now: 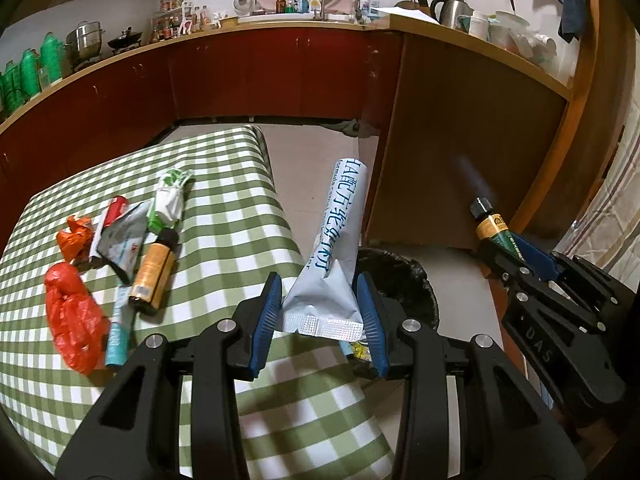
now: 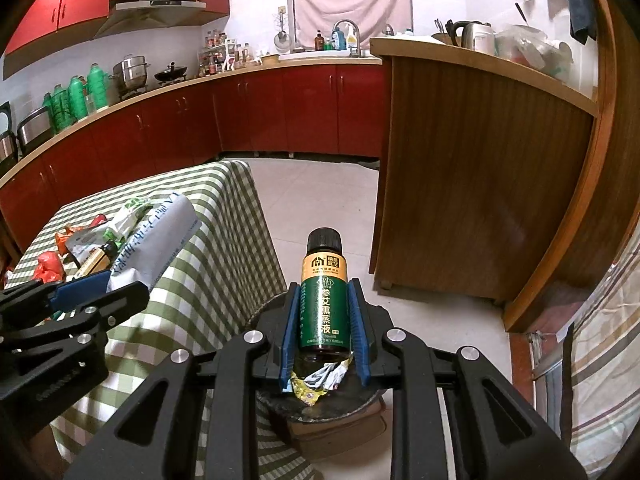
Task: Collect trash
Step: 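Open the right tool and the left tool to drop both items into the bin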
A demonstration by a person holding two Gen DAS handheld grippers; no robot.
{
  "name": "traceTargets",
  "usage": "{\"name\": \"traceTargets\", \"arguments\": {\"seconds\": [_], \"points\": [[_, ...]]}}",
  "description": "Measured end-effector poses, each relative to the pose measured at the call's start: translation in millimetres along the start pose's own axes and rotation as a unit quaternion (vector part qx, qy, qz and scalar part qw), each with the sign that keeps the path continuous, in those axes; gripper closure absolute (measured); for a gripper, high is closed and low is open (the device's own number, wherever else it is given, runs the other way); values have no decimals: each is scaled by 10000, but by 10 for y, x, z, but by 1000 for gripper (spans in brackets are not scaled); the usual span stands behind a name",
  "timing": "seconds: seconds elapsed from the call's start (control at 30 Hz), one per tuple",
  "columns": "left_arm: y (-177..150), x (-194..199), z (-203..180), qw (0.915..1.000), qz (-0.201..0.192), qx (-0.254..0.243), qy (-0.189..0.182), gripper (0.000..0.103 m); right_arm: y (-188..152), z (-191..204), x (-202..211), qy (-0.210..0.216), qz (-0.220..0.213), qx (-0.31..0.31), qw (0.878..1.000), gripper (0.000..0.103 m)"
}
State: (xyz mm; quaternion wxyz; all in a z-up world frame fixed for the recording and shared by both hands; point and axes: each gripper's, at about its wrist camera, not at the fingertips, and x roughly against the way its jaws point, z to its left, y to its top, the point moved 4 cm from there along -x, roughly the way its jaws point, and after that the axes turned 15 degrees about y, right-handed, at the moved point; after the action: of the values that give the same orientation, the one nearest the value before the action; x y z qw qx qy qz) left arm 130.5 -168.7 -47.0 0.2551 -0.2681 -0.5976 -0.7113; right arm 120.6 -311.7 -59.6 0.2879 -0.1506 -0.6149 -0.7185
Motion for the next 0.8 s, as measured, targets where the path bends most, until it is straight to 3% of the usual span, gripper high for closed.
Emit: {"name": "traceTargets", "arguments": {"seconds": [0.37,0.5,0.67,0.8], "points": [[88,-249,-226,9998,116,-147,-20,63,56,-200,-186,-11,43,-142,9999,78],[129,-342,-248,9997,211,-92,-17,53,61,-280,-282,-86,78,-226,9997,70],[140,-351,-184,9997,233,4,-9,51,47,-291,-274,-109,67,-269,9996,69],[119,-312,-2,9994,262,208,13,43,35,-223,-234,-91,71,-215,9997,66]]}}
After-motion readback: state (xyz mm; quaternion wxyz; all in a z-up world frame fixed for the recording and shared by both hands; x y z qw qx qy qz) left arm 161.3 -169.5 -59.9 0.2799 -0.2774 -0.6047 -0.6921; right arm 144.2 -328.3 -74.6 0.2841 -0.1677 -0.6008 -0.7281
